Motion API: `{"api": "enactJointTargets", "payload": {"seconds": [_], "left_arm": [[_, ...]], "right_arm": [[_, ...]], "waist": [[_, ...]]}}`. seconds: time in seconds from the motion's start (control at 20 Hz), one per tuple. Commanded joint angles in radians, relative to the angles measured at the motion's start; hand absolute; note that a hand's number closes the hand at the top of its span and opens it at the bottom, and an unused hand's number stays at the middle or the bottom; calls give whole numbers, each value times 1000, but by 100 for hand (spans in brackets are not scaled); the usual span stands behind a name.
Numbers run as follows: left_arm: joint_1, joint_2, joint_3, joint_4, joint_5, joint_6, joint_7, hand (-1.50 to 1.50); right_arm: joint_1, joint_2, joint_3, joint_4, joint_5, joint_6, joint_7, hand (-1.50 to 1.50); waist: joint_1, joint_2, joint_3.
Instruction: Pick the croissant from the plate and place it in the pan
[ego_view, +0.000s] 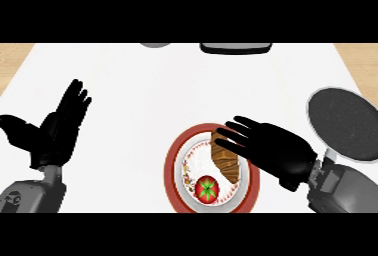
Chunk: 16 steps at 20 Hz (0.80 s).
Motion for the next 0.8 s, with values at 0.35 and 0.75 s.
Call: {"api": "enactJointTargets", "payload": {"seconds": [0.35, 0.75], "left_arm": [[-69, -1, 90, 52, -4, -74, 30, 0], [-43, -47, 85, 9, -73, -71, 34, 0]], "right_arm": [[2, 184, -16, 42, 170, 103, 38, -150], [2, 299, -61, 141, 283, 96, 9, -150]], "waist": [[4, 2, 0], [4, 2, 0]]}}
